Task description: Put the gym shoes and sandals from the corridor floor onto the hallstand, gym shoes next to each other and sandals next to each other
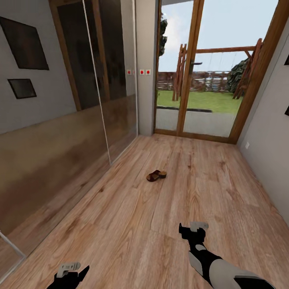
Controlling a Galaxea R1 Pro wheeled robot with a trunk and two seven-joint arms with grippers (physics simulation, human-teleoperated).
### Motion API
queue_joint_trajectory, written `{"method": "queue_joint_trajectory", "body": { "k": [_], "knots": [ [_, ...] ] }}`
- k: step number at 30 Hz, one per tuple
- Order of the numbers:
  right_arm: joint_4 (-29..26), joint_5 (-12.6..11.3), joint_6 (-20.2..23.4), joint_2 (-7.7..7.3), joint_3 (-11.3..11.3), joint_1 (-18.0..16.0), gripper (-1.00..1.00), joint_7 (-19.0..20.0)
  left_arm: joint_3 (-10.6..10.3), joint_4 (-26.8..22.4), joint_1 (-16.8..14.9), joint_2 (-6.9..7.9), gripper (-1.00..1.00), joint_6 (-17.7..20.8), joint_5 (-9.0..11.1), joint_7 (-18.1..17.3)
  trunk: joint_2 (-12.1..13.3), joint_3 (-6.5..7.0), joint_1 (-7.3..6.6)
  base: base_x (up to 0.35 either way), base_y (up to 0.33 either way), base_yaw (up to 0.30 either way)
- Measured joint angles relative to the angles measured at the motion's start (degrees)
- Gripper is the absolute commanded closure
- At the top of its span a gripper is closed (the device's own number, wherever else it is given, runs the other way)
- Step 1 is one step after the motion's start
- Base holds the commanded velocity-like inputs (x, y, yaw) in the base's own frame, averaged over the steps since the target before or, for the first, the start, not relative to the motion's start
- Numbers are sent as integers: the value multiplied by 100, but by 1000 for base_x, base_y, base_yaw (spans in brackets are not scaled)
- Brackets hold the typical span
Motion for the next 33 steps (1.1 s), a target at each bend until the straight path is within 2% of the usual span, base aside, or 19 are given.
{"method": "queue_joint_trajectory", "body": {
  "k": [16, 33],
  "knots": [
    [1, 0, 0, 0, 0, 0, -100, 0, 0, 26, 1, -2, -100, 0, 0, -1, 0, 0, 0, 289, -260, 23],
    [1, -3, 0, 1, 0, -1, -100, -1, 1, 25, 1, 1, -100, 0, 0, -1, 0, 0, 0, 286, -261, 257]
  ]
}}
